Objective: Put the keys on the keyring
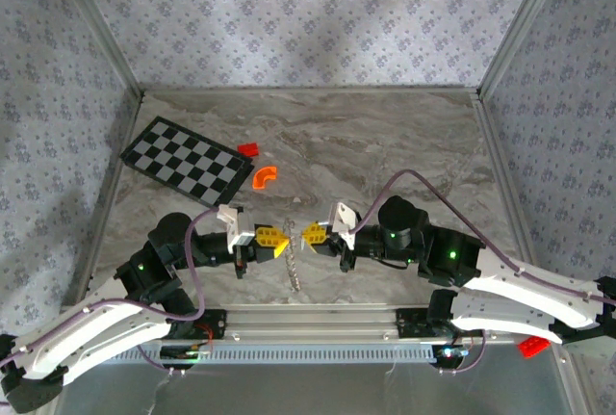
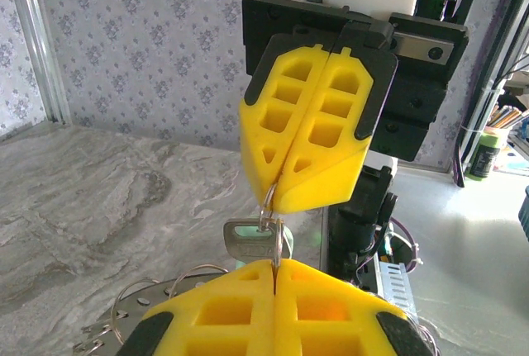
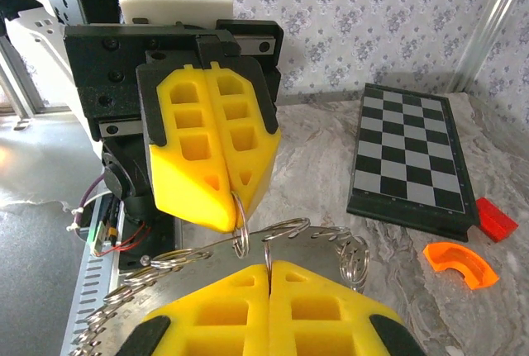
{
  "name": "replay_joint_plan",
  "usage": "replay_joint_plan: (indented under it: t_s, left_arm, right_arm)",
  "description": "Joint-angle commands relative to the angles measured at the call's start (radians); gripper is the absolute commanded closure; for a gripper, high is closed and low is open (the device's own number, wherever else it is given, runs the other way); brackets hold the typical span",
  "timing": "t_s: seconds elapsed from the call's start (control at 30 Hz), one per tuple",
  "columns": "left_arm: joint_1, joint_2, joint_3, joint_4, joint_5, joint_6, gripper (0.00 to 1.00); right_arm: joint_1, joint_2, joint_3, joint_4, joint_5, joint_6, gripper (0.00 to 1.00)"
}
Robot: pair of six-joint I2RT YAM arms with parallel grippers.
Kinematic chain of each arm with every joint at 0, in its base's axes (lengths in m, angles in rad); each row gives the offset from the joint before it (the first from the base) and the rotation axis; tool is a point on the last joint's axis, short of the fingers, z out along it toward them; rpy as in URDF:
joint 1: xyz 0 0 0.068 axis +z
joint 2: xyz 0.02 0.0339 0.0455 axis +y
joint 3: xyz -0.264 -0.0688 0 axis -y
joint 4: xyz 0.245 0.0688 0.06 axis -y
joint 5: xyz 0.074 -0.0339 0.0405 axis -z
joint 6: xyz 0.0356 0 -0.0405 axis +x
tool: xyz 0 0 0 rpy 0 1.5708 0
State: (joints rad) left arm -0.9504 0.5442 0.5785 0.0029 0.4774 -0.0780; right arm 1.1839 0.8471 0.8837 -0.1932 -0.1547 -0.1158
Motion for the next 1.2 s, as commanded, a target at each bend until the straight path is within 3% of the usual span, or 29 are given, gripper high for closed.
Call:
replay_joint_plan:
  t_s: [0.0, 1.17]
  left_arm:
    - [-0.005, -0.012, 0.0, 0.052, -0.011, 0.019, 1.0]
    - [-0.005, -0.012, -0.004, 0.052, -0.01, 0.024, 1.0]
  right_arm:
    - [-0.008, -0.004, 0.041, 0.005, -0.025, 0.021, 1.0]
    - [-0.024, -0.012, 0.028, 0.018, -0.069, 0.053, 1.0]
